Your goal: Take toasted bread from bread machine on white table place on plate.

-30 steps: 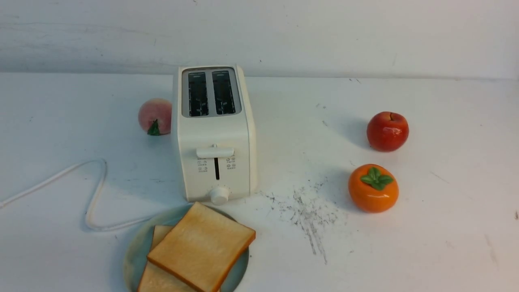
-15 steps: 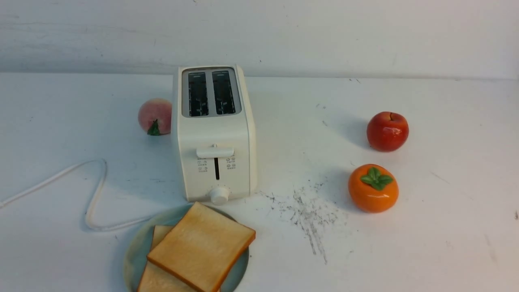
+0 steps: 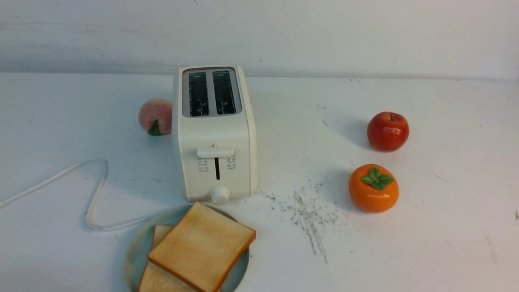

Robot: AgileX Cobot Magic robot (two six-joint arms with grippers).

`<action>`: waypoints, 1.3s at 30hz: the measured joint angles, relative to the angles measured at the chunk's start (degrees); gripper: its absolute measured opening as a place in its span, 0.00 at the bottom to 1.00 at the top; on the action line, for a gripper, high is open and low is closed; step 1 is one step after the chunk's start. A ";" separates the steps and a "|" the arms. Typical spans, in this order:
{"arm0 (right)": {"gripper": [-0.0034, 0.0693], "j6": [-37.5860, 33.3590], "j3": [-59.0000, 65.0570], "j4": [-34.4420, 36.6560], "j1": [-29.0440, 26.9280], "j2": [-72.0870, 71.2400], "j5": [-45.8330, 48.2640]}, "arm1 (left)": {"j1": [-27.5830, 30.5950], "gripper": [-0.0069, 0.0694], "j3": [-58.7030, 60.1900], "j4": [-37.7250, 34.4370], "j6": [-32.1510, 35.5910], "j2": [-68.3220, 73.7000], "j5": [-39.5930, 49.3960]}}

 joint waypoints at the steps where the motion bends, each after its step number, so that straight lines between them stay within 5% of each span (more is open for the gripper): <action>1: 0.12 0.00 0.00 0.00 0.00 0.00 0.00 | 0.07 0.12 0.41 -0.09 0.30 -0.05 -0.14; 6: 0.13 0.00 0.00 0.00 0.00 0.00 0.02 | 0.24 0.13 4.53 -0.78 4.79 -0.30 3.62; 39: 0.19 0.05 0.00 0.21 0.00 0.00 -0.09 | 0.24 0.16 4.70 -0.78 5.10 -0.30 3.90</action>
